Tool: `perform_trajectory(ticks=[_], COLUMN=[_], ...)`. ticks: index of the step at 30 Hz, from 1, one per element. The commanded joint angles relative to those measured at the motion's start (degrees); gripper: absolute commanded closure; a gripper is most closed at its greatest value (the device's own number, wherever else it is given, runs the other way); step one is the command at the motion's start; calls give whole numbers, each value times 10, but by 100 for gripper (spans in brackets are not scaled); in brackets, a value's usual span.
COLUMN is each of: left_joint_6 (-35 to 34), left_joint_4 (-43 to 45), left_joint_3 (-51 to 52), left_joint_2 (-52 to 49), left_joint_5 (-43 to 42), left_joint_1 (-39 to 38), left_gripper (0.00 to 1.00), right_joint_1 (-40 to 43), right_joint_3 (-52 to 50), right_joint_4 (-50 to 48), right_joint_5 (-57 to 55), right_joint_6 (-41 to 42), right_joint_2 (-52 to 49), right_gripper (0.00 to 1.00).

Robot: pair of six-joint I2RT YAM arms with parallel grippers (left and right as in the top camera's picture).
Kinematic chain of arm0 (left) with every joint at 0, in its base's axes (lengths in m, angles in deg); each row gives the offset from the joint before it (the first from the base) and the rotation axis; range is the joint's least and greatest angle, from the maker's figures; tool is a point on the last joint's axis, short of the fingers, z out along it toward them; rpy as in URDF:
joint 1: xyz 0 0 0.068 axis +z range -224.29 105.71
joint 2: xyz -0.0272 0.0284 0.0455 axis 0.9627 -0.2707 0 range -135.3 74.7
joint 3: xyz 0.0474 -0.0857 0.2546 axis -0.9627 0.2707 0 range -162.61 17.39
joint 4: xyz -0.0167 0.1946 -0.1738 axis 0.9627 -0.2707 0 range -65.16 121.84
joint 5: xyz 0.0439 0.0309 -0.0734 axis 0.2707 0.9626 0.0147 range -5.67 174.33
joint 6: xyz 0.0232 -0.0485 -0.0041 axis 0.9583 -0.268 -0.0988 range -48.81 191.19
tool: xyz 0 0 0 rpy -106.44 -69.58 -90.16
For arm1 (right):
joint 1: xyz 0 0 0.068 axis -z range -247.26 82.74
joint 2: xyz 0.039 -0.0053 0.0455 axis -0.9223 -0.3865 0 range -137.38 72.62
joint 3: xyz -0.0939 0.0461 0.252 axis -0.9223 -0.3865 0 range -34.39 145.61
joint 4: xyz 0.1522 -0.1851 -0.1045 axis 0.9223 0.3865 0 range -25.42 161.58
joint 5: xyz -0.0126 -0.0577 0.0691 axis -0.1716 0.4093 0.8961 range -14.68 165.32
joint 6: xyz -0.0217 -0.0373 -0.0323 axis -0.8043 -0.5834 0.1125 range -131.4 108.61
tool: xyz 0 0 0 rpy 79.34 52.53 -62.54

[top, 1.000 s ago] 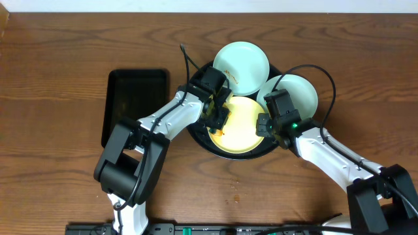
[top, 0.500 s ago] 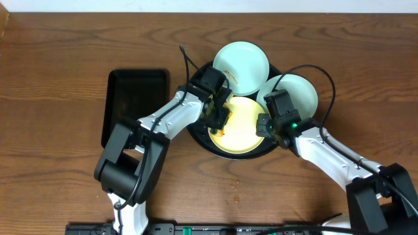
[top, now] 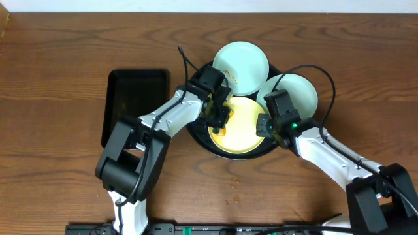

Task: Clean dirty plates on tray and stack at the side
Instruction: 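Scrub yellow plate surface with sponge while right gripper holds plate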

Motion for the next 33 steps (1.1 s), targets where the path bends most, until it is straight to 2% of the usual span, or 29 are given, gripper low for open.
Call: perform_trajectory(ticks=[1, 11, 18, 25, 29, 33], left_joint_6=[-8, -8, -11, -19, -21, -21], left_joint_4=[7, 18, 19, 31, 31, 24], left_joint_3=[3, -8, -49, -65, -64, -54], left_joint_2=[-32, -32, -2, 48, 57, 56], left_joint_5=[-83, -158, -167, -268, -257, -188], left_joint_1=[-5, -2, 18, 54, 73, 71], left_gripper=[92, 92, 92, 93, 93, 92], right_joint_1=[3, 3, 3, 3, 3, 3], right_joint_3=[4, 4, 4, 4, 4, 4], right_joint_4=[0, 0, 0, 0, 0, 0], right_joint_5=[-3, -3, -3, -3, -3, -3], right_joint_6=[-8, -8, -8, -8, -8, -8], right_joint_2=[-5, -5, -5, -5, -5, -5], right_gripper=[99, 99, 99, 99, 99, 99])
